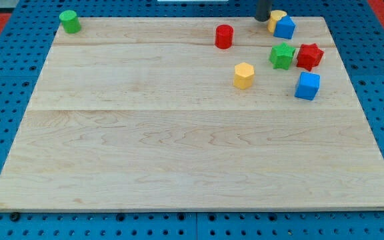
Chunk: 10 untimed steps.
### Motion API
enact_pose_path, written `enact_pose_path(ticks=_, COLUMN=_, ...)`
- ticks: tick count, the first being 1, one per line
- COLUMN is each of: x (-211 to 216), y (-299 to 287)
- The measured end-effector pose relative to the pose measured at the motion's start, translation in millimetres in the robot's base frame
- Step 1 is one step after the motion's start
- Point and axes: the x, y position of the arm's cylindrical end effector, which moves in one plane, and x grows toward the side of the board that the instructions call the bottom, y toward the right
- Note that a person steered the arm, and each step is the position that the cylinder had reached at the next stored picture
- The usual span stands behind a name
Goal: Place the red circle at the top center
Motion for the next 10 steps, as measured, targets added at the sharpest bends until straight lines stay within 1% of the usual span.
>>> enact_pose_path(ticks=1, x=12.7, y=-18.3)
enact_pose_path(ticks=2, x=46.4, y=-34.5)
enact_pose_path(ticks=3, x=70.9, y=-40.1)
enact_pose_path(ticks=4, x=80.5, y=-55.7)
enact_pose_path(ticks=5, x=75.3, y=-63.9)
enact_pose_path(ticks=6, x=59.0, y=-67.3)
enact_pose_path(ticks=8, x=29.6, y=-91.9)
enact_pose_path(ticks=9, x=34.4, y=-83.0)
enact_pose_path(ticks=10, x=65.4, y=-83.5)
